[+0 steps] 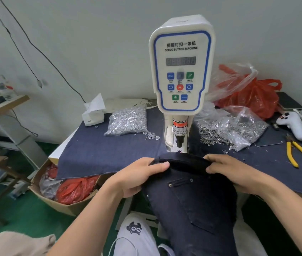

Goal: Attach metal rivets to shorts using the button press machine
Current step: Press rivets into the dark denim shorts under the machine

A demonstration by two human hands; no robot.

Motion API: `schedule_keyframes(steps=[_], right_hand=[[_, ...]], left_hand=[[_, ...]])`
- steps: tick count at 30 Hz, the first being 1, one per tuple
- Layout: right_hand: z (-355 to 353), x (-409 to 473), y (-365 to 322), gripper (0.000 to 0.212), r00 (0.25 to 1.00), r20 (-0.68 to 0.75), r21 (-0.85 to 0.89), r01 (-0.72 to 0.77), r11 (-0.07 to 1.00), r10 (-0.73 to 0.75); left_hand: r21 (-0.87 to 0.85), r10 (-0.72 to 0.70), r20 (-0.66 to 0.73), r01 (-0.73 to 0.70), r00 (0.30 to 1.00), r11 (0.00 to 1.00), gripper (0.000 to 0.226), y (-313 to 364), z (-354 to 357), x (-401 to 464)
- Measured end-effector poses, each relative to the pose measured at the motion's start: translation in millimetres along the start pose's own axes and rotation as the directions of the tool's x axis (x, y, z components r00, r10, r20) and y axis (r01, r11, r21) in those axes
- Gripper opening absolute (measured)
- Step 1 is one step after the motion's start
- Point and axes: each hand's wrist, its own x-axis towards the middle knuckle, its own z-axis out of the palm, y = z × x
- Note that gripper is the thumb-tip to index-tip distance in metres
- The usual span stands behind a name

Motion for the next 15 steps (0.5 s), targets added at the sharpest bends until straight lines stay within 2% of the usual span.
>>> schedule_keyframes(steps=[2,3,4,5,6,7,8,9,10,11,12,14,15], right_hand=[[-7,-2,1,0.031,1.0,0.018,0.082,-0.01,0.997,0.008],[-8,-4,1,0.044,0.999,0.049,0.107,-0.015,0.994,0.01],[-9,-6,0,0.061,0.998,0.058,0.061,-0.006,0.998,0.002],[-7,-7,0,0.075,0.999,0.03,-0.095,0.031,0.995,-0.028],[-4,-7,2,0.081,0.992,-0.043,-0.341,0.095,0.935,-0.117],[2,-5,5,0.08,0.954,-0.127,-0.577,0.152,0.803,-0.272],[11,-3,8,0.074,0.87,-0.164,-0.728,0.211,0.652,-0.466],[21,-3,10,0.065,0.766,-0.151,-0.798,0.279,0.535,-0.625],[29,-4,12,0.053,0.701,-0.106,-0.807,0.353,0.473,-0.705],[37,-5,13,0.042,0.691,-0.063,-0.78,0.416,0.468,-0.72],[43,-7,14,0.036,0.728,-0.032,-0.74,0.444,0.505,-0.685],[48,-8,14,0.033,0.857,0.038,-0.667,0.405,0.626,-0.514],[49,-8,16,0.027,0.899,0.088,-0.652,0.378,0.657,-0.43]], left_hand=[[0.041,-0.02,0.0,0.02,1.0,0.999,0.028,4,-1,1],[0.04,-0.025,-0.009,0.025,1.0,0.999,0.025,6,-2,2],[0.032,-0.022,-0.026,0.023,0.999,0.999,0.024,7,-2,3],[0.014,-0.014,-0.053,0.015,0.998,1.0,0.024,7,-1,4],[-0.017,-0.01,-0.081,0.008,0.997,1.0,0.025,8,0,4],[-0.053,-0.01,-0.103,0.004,0.995,0.999,0.026,9,1,6],[-0.084,-0.013,-0.114,0.004,0.993,0.996,0.026,10,3,6],[-0.101,-0.014,-0.113,0.002,0.993,0.995,0.025,11,6,6],[-0.107,-0.012,-0.103,0.001,0.995,0.994,0.023,13,8,6],[-0.102,-0.006,-0.088,-0.003,0.996,0.995,0.021,13,10,6],[-0.095,-0.001,-0.071,-0.005,0.997,0.995,0.019,14,12,6],[-0.09,0.001,-0.056,-0.006,0.998,0.996,0.018,13,15,6],[-0.094,-0.001,-0.06,-0.005,0.998,0.996,0.017,12,15,6]])
